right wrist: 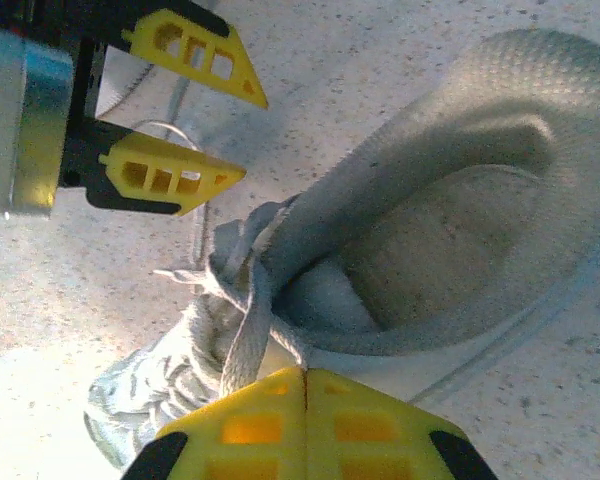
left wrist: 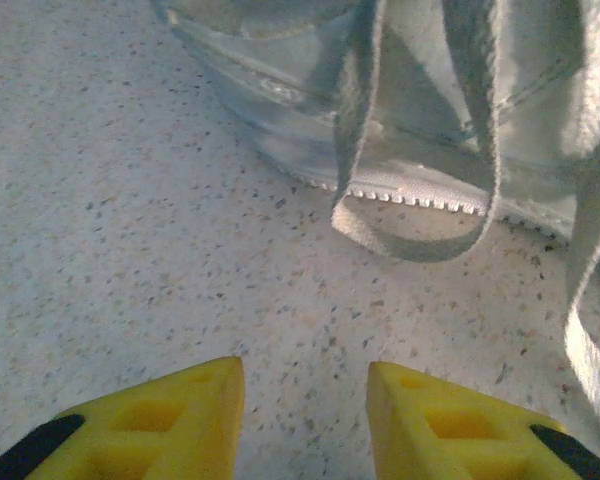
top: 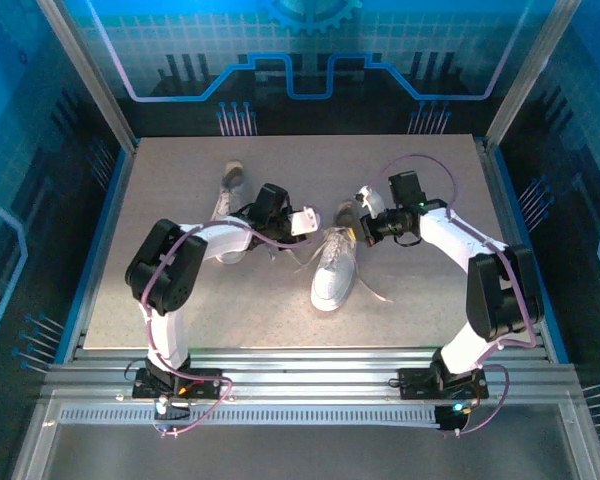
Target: Tie the shoes
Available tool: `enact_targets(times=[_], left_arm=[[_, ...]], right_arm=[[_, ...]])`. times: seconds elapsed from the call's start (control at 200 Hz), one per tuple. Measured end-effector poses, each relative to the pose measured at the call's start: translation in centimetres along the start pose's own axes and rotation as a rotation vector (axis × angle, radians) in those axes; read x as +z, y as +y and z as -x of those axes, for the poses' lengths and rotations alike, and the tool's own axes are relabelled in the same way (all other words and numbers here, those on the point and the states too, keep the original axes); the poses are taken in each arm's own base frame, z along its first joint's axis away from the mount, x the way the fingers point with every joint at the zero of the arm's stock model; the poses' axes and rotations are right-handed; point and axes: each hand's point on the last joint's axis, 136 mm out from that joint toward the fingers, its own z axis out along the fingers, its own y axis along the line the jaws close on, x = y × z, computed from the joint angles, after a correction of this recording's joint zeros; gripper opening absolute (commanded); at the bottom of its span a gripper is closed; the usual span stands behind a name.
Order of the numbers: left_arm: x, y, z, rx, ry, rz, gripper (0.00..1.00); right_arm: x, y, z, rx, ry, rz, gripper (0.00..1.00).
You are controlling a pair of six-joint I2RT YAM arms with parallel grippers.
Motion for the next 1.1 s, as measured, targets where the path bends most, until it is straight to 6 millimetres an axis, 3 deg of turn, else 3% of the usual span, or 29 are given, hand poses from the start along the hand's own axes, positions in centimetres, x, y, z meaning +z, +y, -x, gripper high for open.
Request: enact_targets(times=[0.24,0.535,0.89,1.101], left_arm=[[0.4,-0.4,0.5,0.012,-0.016,-0.008,0.39],[0.2,-0.3,1.1,0.082,-0.066,-0.031,0.5],[2.9,-0.7,1.5,0.173,-0.062,-0.058,0.55],[3.5,-0.4,1.4,0.173,-0.061,-0.057,0.56]], right_arm=[[-1.2,-1.3,0.5,-0.023,-0.013,-0.118,0.0],[-2.1,-2.0,1.1,-0.034,-0.032,-0.181,0.0],[-1.9,-1.9,1.0,-0.03,-0.026,-0.178,0.0],[-1.5,-2.0,0.9,-0.028,-0.017,-0.175,0.0]])
